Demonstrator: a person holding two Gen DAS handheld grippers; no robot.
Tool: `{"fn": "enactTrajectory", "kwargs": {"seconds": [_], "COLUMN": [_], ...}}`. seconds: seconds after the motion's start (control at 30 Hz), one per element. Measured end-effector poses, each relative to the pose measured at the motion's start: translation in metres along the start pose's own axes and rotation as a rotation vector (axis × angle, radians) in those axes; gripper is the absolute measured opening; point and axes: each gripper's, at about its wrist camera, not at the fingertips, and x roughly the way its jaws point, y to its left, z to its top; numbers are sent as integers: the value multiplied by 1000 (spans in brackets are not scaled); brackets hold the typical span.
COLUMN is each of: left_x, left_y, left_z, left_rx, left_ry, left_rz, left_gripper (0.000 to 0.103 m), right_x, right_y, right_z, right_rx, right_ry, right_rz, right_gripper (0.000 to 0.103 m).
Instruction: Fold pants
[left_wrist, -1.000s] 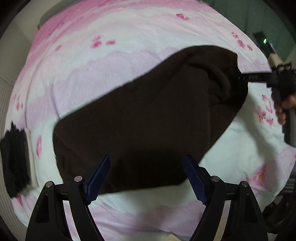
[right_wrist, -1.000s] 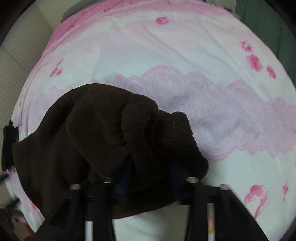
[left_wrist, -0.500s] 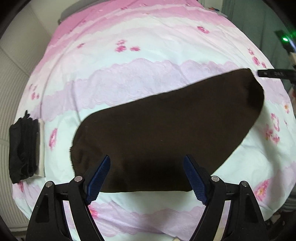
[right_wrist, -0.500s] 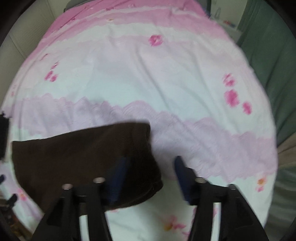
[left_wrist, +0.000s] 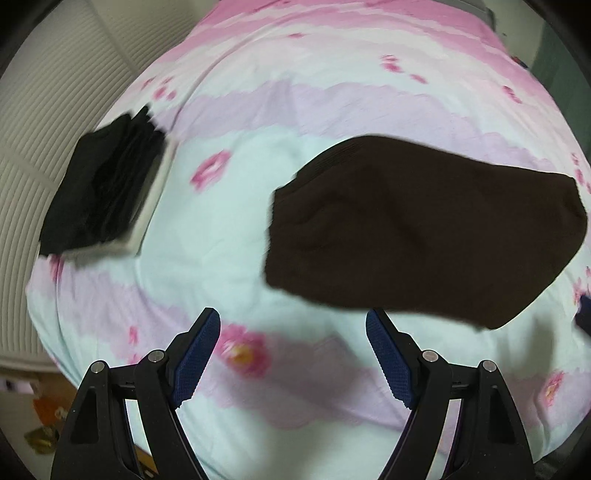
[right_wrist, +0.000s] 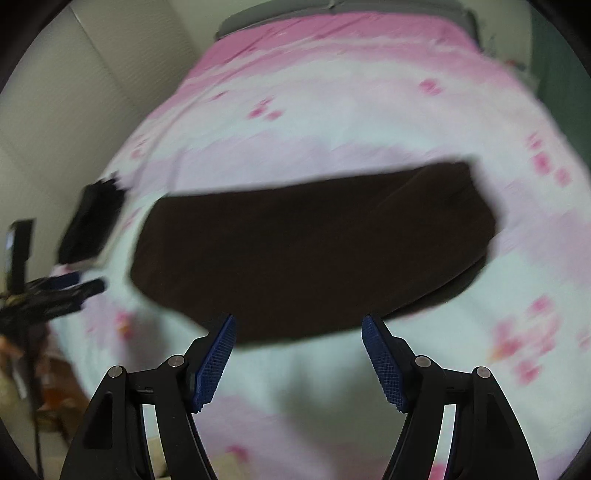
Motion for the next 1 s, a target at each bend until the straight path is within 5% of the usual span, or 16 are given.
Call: {"fn": "enactTrajectory", "kwargs": {"seconds": [0.27,0.47,0.7,1.0], "left_x": [28,58,99,154], "left_y": [31,55,38,48], "left_z": [-5,40,90,102], "left_rx": [-8,-126,-33,-154], "left_ry": [32,36,41,156], "left_rz": [-53,-261,-308,-423], "left_gripper": [81,81,81,80], "right_x": [77,92,97,111], "right_y": [45,50,57,71], "right_z": [-48,-55,-52,-45], "right_rx": [-5,54,100,116], "right_ry": [106,104,120,155], "right_rz": [112,66,24,-22], "right_gripper": [71,70,68,66]}}
